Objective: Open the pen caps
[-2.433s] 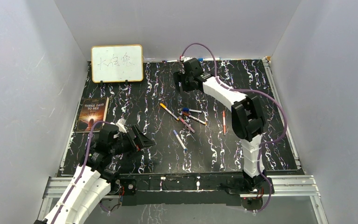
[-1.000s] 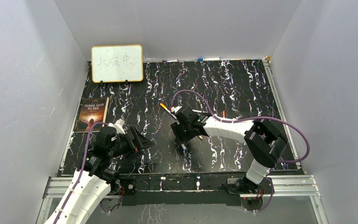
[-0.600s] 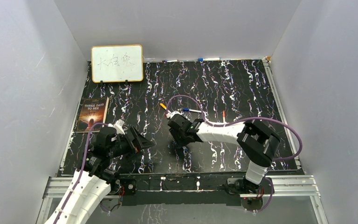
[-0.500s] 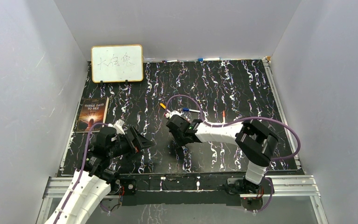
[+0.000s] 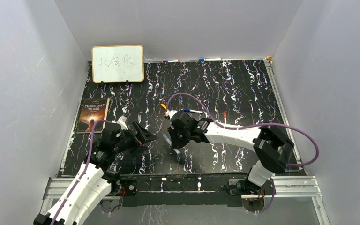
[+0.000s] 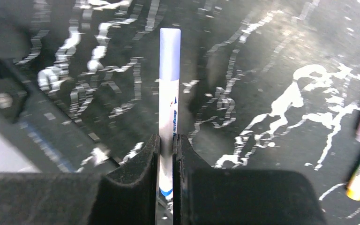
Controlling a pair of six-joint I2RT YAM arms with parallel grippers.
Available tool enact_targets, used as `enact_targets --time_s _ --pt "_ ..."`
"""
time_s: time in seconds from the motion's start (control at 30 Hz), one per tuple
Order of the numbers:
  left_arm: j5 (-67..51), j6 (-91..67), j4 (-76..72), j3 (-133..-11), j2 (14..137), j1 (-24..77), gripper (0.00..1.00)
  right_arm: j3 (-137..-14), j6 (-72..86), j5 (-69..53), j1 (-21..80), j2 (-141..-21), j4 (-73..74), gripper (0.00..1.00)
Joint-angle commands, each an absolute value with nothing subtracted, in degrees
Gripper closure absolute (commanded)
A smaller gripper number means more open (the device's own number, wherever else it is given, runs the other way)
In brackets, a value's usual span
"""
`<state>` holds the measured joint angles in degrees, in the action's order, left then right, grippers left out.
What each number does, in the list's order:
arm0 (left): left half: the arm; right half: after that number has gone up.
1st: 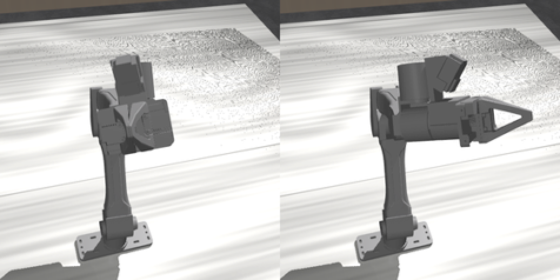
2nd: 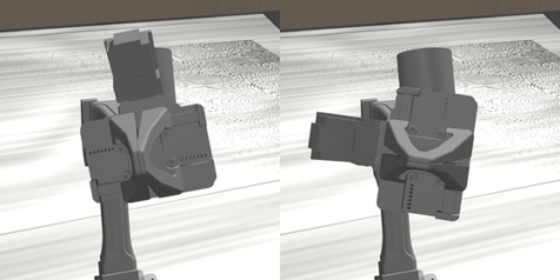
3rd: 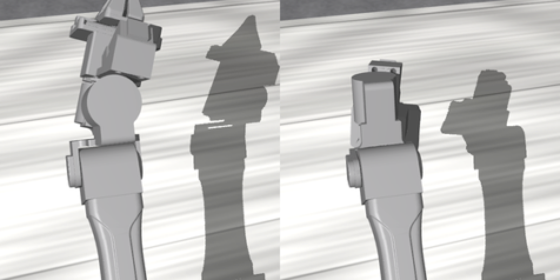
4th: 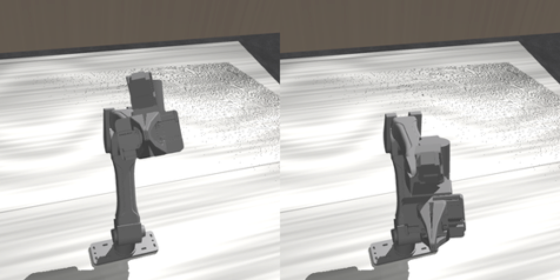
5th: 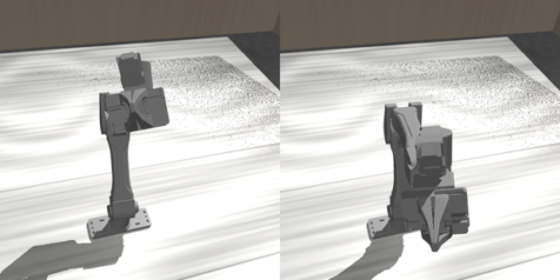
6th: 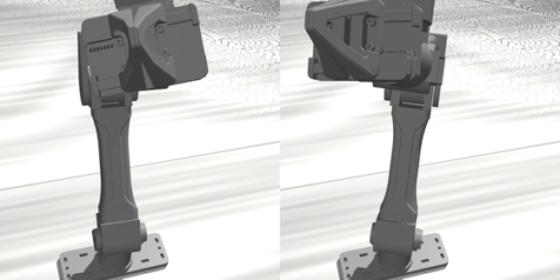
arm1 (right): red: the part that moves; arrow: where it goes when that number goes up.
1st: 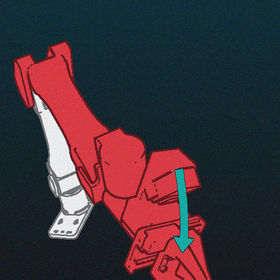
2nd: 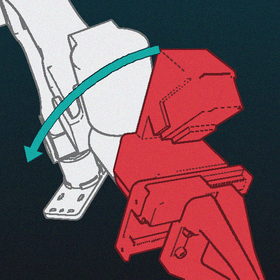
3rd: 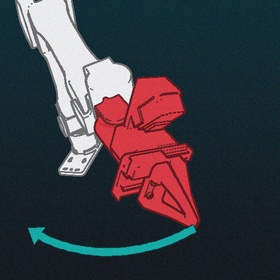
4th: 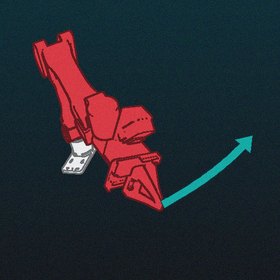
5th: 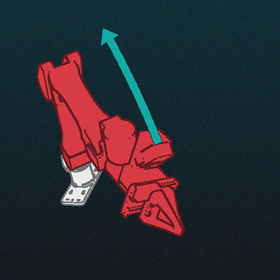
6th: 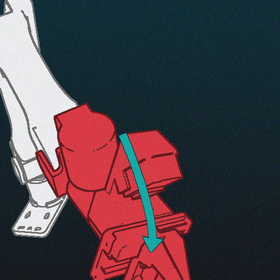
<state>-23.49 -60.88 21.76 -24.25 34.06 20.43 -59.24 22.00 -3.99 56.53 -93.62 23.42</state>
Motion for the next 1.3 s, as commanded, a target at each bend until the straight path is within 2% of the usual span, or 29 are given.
enact_targets --time_s 0.0,0.33,0.47,0.63,0.7,0.9,1.0,1.23,1.27 --pt "-21.02 -66.18 13.25 -21.16 33.35 20.59 0.02 -59.9 26.66 -16.25 56.69 -88.09 16.4 1.0" --pt "-19.57 -66.93 9.0 -19.56 34.58 20.59 0.04 -58.54 32.38 -21.57 57.43 -86.07 10.71 1.0" --pt "-19.22 -66.18 8.41 -19.63 35.46 20.61 0.17 -59.13 32.98 -21.87 57.73 -86.5 10.07 1.0" --pt "-19.68 -66.4 6.94 -19.03 37.17 20.65 0.44 -60.02 33.22 -21.54 57.99 -87.44 9.94 1.0" --pt "-19.6 -66.33 6.94 -19.07 37.66 20.66 0.47 -60.04 33.35 -21.39 57.99 -87.52 9.8 1.0" --pt "-19.05 -66.12 6.77 -19.64 38.85 21.03 0.5 -60.19 33.81 -21.4 58.1 -87.97 9.17 1.0" --pt "-18.6 -66.0 6.5 -19.91 39.72 21.54 0.61 -60.74 33.92 -21.69 58.27 -88.47 8.96 1.0" --pt "-16.45 -67.08 4.29 -19.6 42.32 25.22 0.72 -61.87 34.28 -21.55 59.1 -90.5 8.19 1.0" --pt "-15.95 -67.19 3.5 -19.56 43.01 26.36 0.79 -61.72 34.41 -21.59 59.21 -90.7 7.86 1.0"
